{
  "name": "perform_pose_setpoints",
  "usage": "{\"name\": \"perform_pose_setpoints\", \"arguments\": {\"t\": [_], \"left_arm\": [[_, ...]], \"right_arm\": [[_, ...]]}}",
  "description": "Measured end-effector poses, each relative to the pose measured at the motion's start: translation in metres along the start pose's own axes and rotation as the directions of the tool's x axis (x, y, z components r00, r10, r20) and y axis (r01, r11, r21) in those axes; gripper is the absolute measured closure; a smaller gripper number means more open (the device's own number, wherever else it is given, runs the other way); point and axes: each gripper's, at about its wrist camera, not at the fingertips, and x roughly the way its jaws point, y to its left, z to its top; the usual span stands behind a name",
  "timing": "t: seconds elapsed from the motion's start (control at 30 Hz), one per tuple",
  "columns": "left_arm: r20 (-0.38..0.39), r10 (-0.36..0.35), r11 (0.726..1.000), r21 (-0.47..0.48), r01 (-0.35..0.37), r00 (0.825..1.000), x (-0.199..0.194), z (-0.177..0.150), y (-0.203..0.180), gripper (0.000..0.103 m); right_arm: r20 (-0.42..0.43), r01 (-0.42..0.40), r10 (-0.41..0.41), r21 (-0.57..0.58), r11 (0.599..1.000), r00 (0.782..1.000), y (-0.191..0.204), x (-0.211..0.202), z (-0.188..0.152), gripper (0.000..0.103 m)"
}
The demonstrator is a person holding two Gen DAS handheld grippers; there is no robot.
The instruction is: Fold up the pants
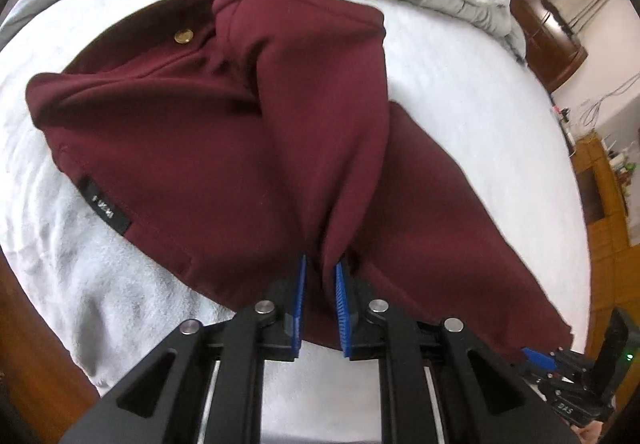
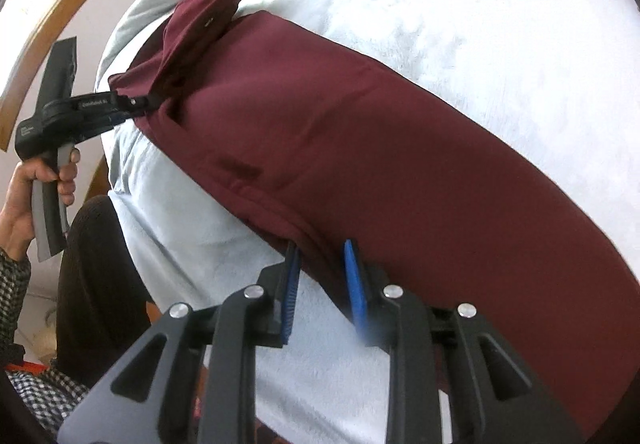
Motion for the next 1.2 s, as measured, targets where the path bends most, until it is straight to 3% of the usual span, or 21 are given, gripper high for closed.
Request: {"name": "perform_pose_setpoints", "arguments": {"t": [0.07, 0.2, 0.3, 0.47, 0.57, 0.7, 0.8, 0.87, 1.0, 1.1, 1.2], "left_arm": [[0.006, -0.013, 1.000, -0.002, 0.013, 1.000, -0.003, -0.003, 0.005, 0.089], [0.001, -0.024, 1.000, -0.017, 0.024, 1.000, 0.005, -0.011, 0.031, 0.089], [0.003, -0.042, 0.999, -0.034, 0.042, 0.999, 0.005, -0.020, 0.046, 0.089], [-0.003, -0.068, 0.996, -0.050, 0.068, 0.998, 0.011, -0.011, 0.051, 0.089], [-0.007, -0.093, 0.995, -0.046, 0.093, 0.996, 0.007, -0.005, 0.049, 0.084], [0.037, -0.120, 0.992, -0.022, 0.121, 0.992, -0.020, 0.002, 0.059, 0.063], [0.104, -0.081, 0.997, 0.000, 0.082, 0.991, -0.041, 0.014, 0.074, 0.060], [0.160, -0.003, 1.000, 0.008, 0.002, 0.987, -0.049, 0.027, 0.093, 0.060], [0.175, 0.114, 0.993, -0.006, -0.114, 0.978, -0.042, 0.054, 0.132, 0.061], [0.129, 0.111, 0.994, -0.041, -0.106, 0.985, -0.029, 0.066, 0.152, 0.067], [0.113, 0.091, 0.995, -0.059, -0.085, 0.989, -0.020, 0.071, 0.163, 0.072]], "right_arm": [[-0.002, -0.001, 0.001, -0.027, 1.000, 1.000, 0.003, -0.007, -0.001, 0.074], [0.002, -0.082, 0.082, -0.047, 0.996, 0.997, 0.008, -0.017, 0.001, 0.066], [0.016, -0.152, 0.152, 0.024, 0.988, 0.988, -0.001, -0.012, 0.008, 0.064], [-0.100, -0.091, 0.097, 0.060, 0.994, 0.990, -0.005, 0.037, -0.002, 0.064], [-0.111, -0.075, 0.078, 0.030, 0.997, 0.991, 0.003, 0.023, 0.010, 0.064], [-0.026, -0.168, 0.168, 0.012, 0.986, 0.985, 0.019, -0.001, 0.054, 0.057], [-0.003, -0.270, 0.270, 0.023, 0.963, 0.963, 0.039, 0.017, 0.110, 0.054], [-0.001, -0.306, 0.307, 0.036, 0.951, 0.952, 0.050, 0.036, 0.141, 0.054], [0.001, -0.361, 0.362, 0.076, 0.929, 0.932, 0.078, 0.076, 0.198, 0.054], [0.024, -0.408, 0.408, 0.111, 0.906, 0.913, 0.091, 0.095, 0.230, 0.054], [0.033, -0.395, 0.395, 0.143, 0.907, 0.918, 0.096, 0.113, 0.250, 0.052]]}}
